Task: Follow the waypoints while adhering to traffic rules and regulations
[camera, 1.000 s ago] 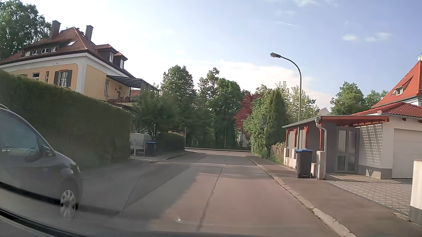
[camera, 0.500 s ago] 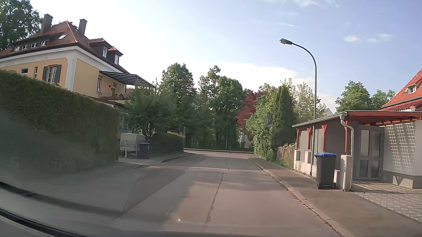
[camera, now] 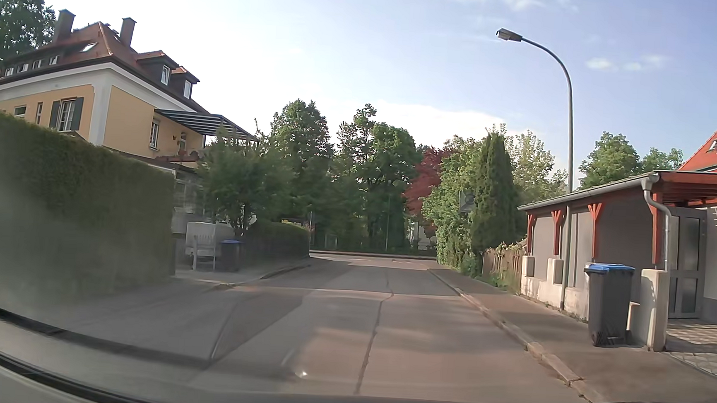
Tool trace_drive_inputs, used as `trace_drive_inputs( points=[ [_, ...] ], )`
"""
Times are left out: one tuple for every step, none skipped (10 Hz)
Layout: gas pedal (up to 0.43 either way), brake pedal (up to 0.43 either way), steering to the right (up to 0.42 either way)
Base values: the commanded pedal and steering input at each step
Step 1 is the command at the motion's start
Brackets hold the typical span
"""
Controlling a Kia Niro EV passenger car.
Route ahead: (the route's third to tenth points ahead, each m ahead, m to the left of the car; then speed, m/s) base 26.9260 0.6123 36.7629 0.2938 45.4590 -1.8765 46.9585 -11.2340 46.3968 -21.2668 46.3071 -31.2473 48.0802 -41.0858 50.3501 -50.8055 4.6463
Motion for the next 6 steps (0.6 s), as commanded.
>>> trace_drive_inputs(
  points=[
    [0.039,0.000,-0.007],
    [0.039,0.000,-0.006],
    [0.039,0.000,-0.006],
    [0.039,0.000,-0.005],
    [0.039,0.000,-0.005],
    [0.039,0.000,-0.005]
  ],
)
